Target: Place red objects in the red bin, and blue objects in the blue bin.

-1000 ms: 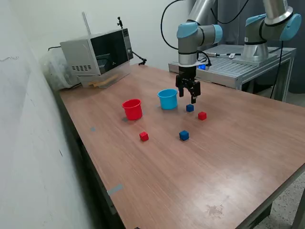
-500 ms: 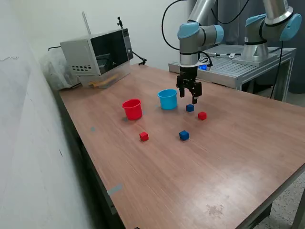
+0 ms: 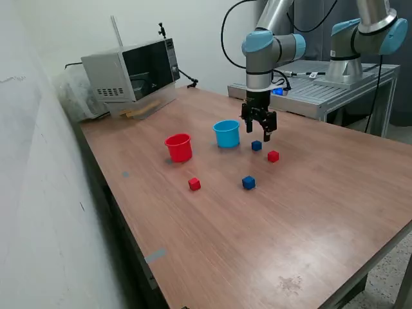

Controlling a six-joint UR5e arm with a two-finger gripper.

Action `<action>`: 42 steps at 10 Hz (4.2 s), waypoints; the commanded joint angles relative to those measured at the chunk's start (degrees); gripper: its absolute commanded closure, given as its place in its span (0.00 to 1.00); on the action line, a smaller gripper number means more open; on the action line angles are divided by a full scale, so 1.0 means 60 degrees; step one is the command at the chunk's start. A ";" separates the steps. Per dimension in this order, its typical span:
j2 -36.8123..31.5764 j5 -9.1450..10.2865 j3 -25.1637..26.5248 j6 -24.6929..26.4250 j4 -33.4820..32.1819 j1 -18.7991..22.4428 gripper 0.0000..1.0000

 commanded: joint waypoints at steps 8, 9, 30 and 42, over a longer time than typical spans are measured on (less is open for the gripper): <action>0.0293 0.0039 -0.0090 -0.0009 -0.0018 0.0051 0.00; 0.0322 0.0039 -0.0090 -0.0009 -0.0018 0.0051 0.00; -0.2136 0.0025 -0.0293 -0.0609 0.0956 0.0022 1.00; -0.1319 0.0039 -0.0924 -0.0946 0.1080 -0.1253 1.00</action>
